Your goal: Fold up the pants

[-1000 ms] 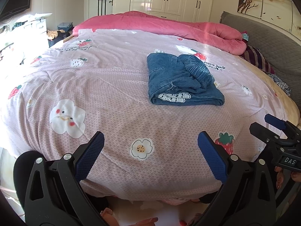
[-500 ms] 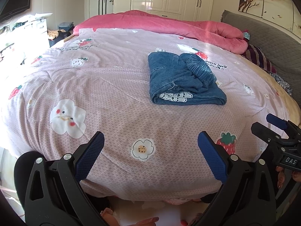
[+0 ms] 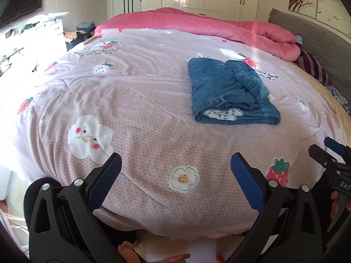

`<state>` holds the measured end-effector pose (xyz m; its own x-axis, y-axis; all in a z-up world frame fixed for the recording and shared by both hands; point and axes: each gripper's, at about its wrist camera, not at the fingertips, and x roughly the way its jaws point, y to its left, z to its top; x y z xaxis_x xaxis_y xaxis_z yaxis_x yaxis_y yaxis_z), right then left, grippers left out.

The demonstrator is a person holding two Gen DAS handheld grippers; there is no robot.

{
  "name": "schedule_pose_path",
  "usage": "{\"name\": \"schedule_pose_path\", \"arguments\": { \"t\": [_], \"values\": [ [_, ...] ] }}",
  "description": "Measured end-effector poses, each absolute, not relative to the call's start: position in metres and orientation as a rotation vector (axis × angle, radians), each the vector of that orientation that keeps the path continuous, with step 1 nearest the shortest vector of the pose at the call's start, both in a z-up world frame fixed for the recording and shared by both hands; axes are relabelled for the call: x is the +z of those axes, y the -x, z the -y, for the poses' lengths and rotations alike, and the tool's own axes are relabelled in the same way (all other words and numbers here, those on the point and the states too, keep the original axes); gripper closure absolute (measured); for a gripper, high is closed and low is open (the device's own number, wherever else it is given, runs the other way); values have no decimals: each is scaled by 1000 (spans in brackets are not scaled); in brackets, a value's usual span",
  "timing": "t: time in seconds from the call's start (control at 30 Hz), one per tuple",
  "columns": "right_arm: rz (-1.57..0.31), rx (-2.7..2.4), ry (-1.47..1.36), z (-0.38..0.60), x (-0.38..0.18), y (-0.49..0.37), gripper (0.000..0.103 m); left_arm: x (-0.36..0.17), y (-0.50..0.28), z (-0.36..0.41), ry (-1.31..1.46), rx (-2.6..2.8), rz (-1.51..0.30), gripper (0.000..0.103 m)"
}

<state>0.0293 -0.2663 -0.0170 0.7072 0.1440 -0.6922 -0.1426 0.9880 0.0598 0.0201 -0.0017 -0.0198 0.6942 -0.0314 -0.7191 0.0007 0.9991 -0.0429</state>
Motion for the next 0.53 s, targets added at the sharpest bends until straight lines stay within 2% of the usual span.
{"name": "schedule_pose_path", "arguments": {
  "t": [0.17,0.3,0.53],
  "values": [
    [-769,61,-32,306,-18,-55,5,-11,-45,-29,103,5,-789,10],
    [-758,-105,-22,367,-13,-99,5,-1,-100,-78,98,112,-784,9],
    [-904,-388,-40,488,-40,-206,5,-64,-226,-167,-19,353,-1006,8]
  ]
}}
